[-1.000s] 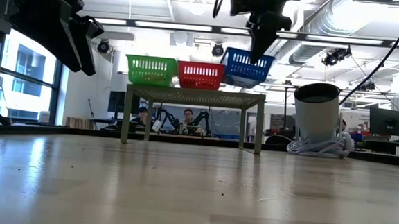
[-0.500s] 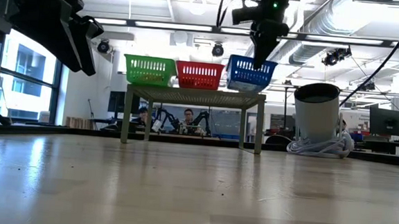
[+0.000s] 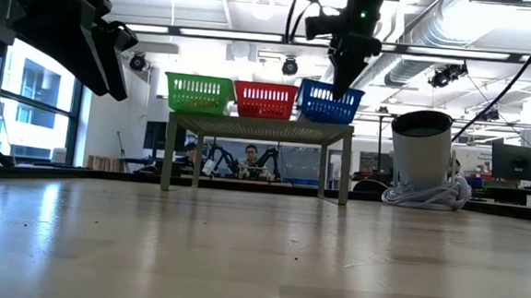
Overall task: Pick & Place Office Desk Supplies
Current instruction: Put the blue bin on the shelf
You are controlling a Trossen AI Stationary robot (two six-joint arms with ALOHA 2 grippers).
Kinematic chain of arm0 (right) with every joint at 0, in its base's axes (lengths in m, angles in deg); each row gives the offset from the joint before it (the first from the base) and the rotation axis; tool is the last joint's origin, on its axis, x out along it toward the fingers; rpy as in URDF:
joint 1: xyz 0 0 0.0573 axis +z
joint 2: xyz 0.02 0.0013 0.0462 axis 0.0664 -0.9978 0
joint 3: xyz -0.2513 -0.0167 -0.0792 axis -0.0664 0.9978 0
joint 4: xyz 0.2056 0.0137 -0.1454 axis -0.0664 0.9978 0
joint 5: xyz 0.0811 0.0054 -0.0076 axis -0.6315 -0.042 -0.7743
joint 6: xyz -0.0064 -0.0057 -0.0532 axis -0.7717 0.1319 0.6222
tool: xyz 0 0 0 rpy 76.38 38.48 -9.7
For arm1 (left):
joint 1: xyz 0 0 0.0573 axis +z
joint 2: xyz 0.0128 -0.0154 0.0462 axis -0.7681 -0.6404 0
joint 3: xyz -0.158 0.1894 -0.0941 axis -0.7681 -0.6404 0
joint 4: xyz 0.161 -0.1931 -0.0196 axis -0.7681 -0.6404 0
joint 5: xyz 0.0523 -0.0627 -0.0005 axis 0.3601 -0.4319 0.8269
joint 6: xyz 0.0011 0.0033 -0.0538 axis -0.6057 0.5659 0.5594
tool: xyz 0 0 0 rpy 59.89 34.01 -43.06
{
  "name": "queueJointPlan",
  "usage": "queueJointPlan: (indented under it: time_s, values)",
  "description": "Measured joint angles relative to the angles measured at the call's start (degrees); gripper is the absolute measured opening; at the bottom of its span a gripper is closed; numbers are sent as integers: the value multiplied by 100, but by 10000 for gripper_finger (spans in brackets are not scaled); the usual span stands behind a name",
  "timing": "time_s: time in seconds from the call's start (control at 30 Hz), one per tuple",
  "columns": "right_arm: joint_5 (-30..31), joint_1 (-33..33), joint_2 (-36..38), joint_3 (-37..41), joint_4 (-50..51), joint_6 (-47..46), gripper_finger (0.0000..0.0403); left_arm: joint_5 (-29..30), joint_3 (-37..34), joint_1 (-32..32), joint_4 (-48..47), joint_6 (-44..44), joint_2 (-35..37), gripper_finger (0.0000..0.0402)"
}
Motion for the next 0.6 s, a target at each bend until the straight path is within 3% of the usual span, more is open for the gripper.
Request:
queueJointPlan:
  time_s: [0.6]
  values:
    - [-88, -15, 1, 0, -258, 37, 4, 0, 0, 2, 0, -2, 0, 162]
